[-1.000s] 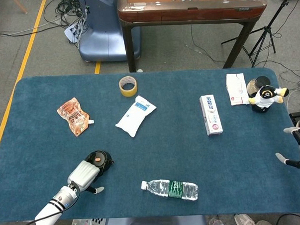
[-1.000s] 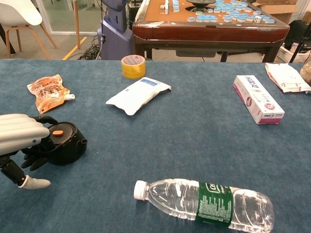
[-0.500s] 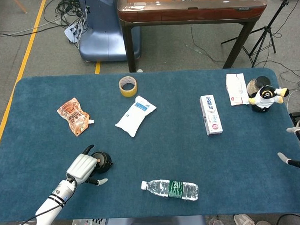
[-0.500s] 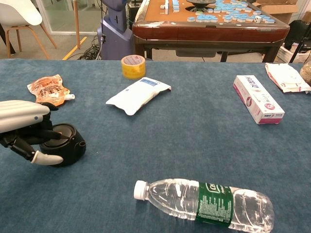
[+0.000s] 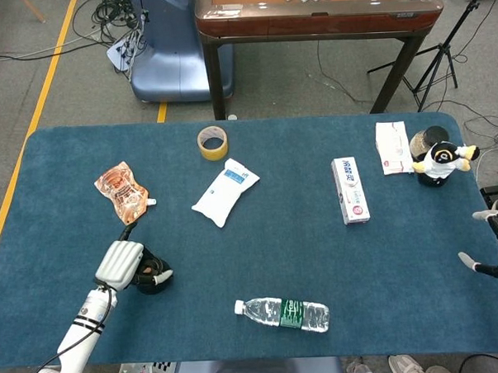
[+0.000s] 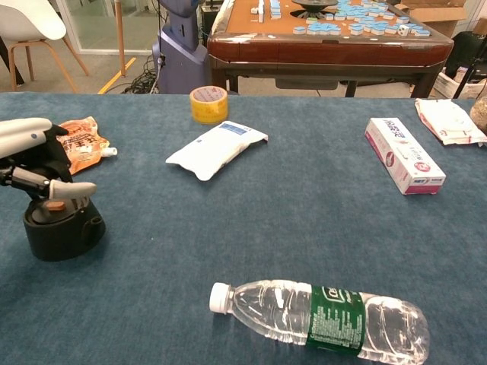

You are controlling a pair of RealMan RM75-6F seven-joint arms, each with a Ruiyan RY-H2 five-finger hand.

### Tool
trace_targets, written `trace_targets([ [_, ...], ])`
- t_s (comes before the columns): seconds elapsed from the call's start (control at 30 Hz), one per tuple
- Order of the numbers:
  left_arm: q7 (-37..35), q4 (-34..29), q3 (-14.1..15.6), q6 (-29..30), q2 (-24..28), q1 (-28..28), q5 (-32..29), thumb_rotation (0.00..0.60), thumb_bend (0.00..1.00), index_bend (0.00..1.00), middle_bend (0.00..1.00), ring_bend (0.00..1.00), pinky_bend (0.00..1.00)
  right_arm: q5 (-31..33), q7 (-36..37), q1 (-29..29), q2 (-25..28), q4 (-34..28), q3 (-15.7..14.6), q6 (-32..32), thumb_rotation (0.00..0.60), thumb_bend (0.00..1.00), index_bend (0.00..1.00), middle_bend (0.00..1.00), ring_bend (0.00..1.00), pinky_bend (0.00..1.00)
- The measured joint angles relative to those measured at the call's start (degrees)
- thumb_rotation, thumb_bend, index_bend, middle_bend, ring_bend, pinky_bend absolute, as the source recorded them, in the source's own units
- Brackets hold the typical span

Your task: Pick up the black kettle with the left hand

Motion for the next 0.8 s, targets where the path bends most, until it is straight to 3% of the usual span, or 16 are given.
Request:
trace_targets([
  [0.1, -0.29, -0.27, -1.1, 1.94, -0.04, 0.82, -0.97, 0.351, 0.14, 1.0, 1.0, 1.0, 0.01, 0.02, -0.07, -0.09, 0.02, -0.07, -0.01, 0.09, 0.6, 0.06, 0.3, 0.28, 0.14, 0.11],
  [0.23, -0.4, -0.55, -2.58, 4.37, -0.18, 1.7, -2.11, 0.486, 0.14, 1.0, 1.0, 1.0, 0.04, 0.1, -0.22, -0.19, 0.0, -0.16, -0.05, 0.14, 0.6, 0.06, 0.3, 0.28, 0.14, 0.11],
  [0.3, -0.33, -0.61, -3.34, 5.73, -0.42, 2.15, -2.63, 0.478, 0.14, 1.0, 1.0, 1.0, 0.05, 0.15, -0.35, -0.22, -0.02, -0.2, -0.08, 0.12, 0.6, 0.06, 0.3, 0.28, 0.14, 0.12],
  [0.4, 0.05, -0.72, -4.38, 7.5, -0.87, 2.74, -3.46, 0.409, 0.16, 1.0, 1.0, 1.0, 0.06, 0.25, -0.47, -0.24, -0.05, -0.27, -0.08, 0.07, 0.6, 0.06, 0.3, 0.28, 0.14, 0.11],
  [0.53, 0.81, -0.94, -5.25, 8.54, -1.35, 3.23, -4.54, 0.339, 0.28, 1.0, 1.0, 1.0, 0.07, 0.35, -0.58, -0.24, -0.08, -0.27, -0.06, 0.01, 0.6, 0.06, 0.3, 0.28, 0.14, 0.11],
  [0.63, 0.92, -0.93, -5.47, 8.71, -1.49, 3.4, -4.81, 0.324, 0.31, 1.0, 1.0, 1.0, 0.08, 0.37, -0.63, -0.27, -0.07, -0.33, -0.09, -0.03, 0.6, 0.06, 0.3, 0.28, 0.14, 0.11],
  [0.8, 1.05, -0.63, -5.81, 9.43, -2.01, 3.63, -4.77, 0.367, 0.38, 1.0, 1.0, 1.0, 0.09, 0.56, -0.68, -0.39, -0.07, -0.33, -0.09, -0.01, 0.6, 0.06, 0.3, 0.28, 0.14, 0.11],
])
